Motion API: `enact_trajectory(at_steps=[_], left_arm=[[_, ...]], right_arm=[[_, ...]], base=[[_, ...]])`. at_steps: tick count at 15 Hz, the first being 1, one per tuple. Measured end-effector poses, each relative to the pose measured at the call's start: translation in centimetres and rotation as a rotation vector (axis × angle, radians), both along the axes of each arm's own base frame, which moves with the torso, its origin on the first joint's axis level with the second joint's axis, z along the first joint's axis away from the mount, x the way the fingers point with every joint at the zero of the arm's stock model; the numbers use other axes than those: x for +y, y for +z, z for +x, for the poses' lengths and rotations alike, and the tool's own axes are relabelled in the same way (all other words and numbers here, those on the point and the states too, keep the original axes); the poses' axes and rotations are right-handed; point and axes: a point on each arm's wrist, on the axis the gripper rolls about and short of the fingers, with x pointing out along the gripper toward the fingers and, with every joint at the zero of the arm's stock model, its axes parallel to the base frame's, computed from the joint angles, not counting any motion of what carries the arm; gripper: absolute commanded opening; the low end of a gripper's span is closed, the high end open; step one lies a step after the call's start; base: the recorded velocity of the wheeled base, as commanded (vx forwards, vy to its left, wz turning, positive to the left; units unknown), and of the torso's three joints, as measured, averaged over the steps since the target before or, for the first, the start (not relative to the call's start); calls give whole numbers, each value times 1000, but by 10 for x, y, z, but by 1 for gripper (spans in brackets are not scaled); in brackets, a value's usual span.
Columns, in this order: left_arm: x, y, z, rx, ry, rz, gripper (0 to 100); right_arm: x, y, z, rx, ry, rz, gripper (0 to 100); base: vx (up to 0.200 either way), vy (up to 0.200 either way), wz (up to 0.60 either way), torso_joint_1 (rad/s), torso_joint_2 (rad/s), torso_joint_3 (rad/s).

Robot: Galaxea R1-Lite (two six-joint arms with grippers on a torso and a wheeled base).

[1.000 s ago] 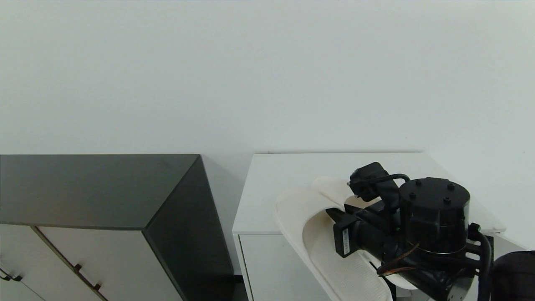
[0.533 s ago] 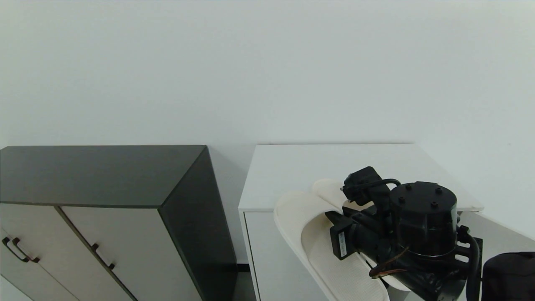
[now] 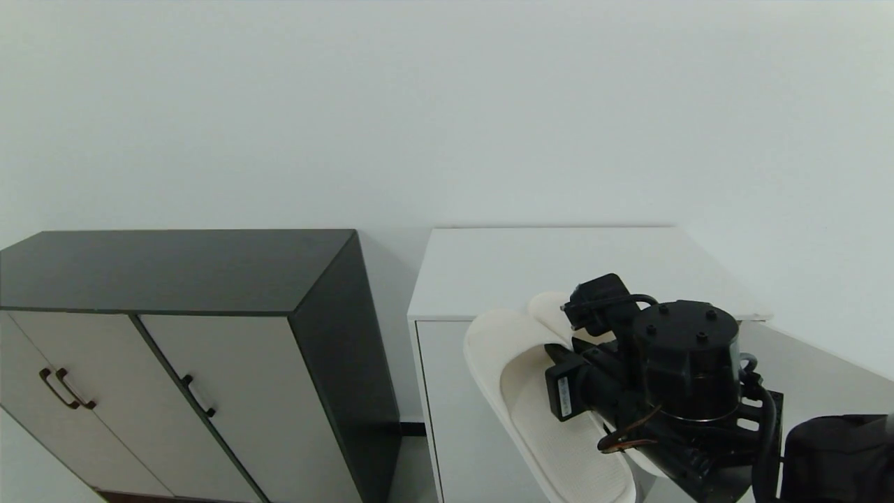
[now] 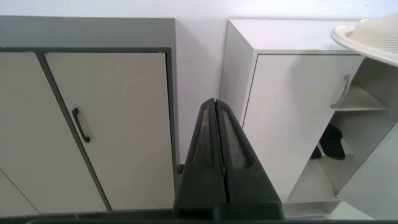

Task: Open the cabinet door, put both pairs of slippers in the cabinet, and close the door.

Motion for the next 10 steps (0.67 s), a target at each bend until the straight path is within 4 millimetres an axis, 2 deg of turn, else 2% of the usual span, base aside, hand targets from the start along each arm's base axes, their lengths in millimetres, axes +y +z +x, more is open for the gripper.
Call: enact_trajectory(at_steps=[3,10], left_arm=[[0,0,0,-1,1,0,0],[0,0,0,0,1,-1,0]], right_arm=[[0,-2,0,4,1,-5,0],[1,-5,0,11,2,-12,0]], base=[[0,0,0,0,0,0],[0,-200,0,3,2,2]])
